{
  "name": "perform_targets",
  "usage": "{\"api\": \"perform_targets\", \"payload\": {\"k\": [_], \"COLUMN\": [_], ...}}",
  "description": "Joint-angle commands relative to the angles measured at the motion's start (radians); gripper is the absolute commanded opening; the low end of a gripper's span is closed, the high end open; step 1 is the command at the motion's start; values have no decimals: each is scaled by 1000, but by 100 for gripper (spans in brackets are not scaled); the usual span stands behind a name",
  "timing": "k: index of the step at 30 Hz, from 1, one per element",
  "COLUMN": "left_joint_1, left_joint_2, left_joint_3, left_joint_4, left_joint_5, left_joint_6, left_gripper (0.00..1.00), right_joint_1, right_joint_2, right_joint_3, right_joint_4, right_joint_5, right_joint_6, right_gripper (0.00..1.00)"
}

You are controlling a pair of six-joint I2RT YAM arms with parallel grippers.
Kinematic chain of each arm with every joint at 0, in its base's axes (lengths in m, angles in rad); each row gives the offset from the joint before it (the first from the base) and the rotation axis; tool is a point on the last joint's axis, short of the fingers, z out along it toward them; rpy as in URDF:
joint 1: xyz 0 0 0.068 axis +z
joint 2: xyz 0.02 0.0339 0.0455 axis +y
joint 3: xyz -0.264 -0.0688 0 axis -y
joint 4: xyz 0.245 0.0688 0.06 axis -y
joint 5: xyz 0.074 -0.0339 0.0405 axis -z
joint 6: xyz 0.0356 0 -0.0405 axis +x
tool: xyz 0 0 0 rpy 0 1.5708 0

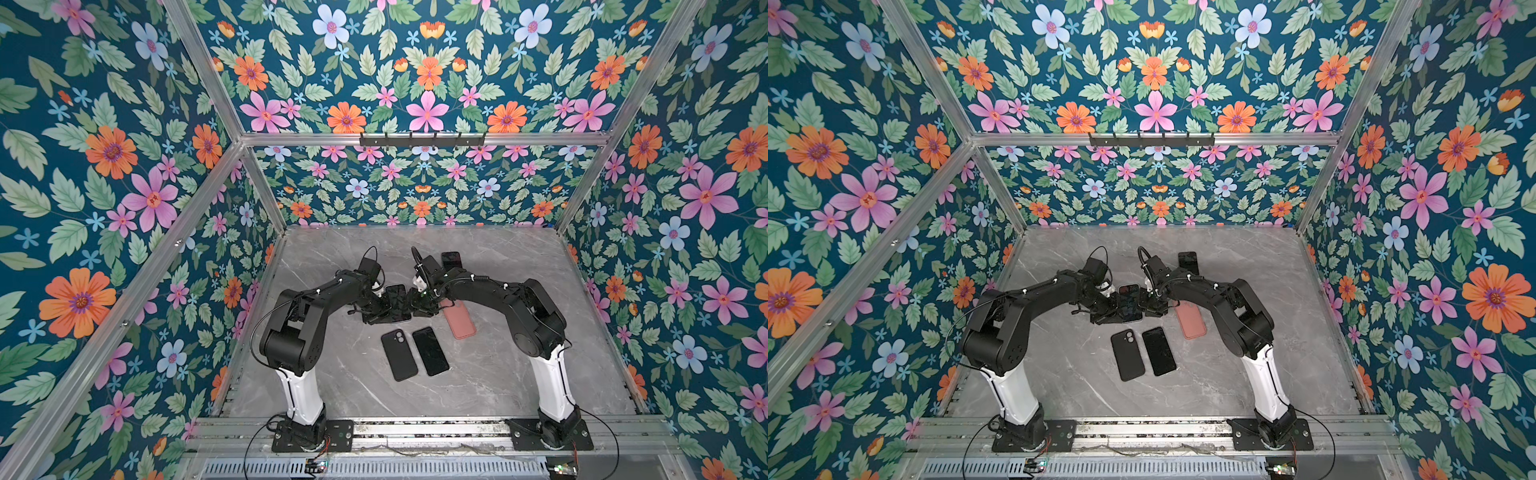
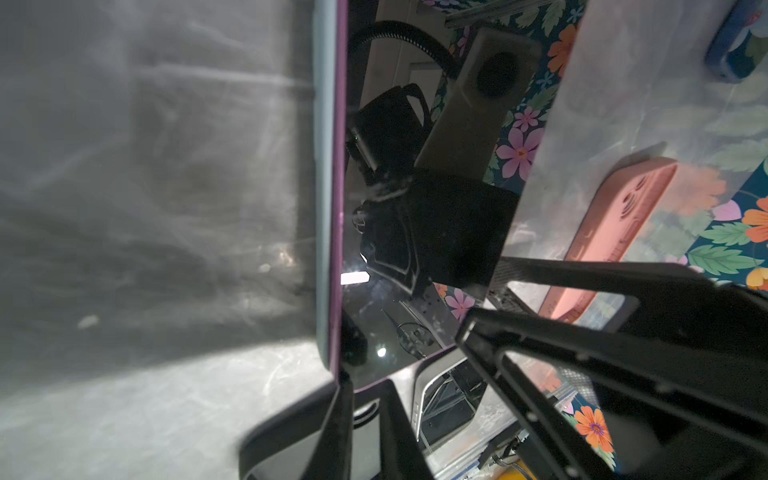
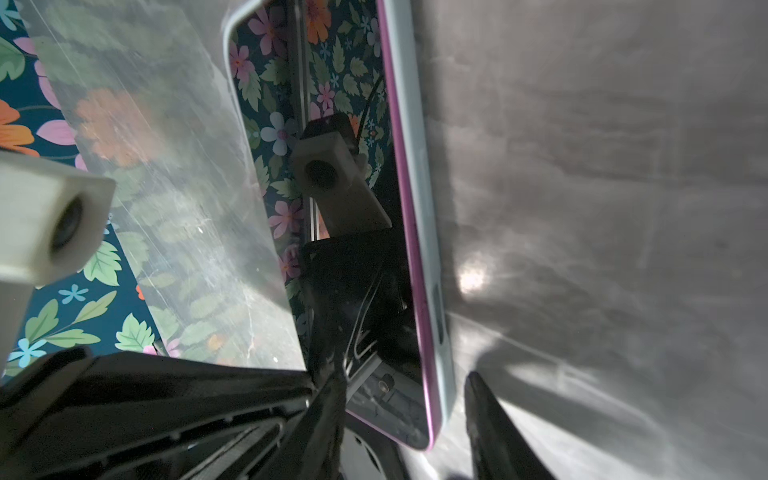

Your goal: Put the phone into the phone case

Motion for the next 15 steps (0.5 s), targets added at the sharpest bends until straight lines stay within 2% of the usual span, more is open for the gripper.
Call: {"api": "perform_targets", "payload": {"k": [1,6,15], "left_joint_1": [1,1,1], "left_joint_2": [10,12,-13], "left_joint_3": [3,2,10], "left_joint_4": [-12,-25,-58], "left_joint_5": [-13,-35,-80], "left_joint_6": [23,36,46], "left_gripper": [13,12,17], "right_joint_1": [6,11,12], "right_joint_2": [5,4,3], "right_joint_3": [6,7,3], "right_joint_4": [-4,-6,-1], "right_joint_5": [-5,-4,1], "right_joint_6": [15,14,14], "right_gripper": [47,47,47]}}
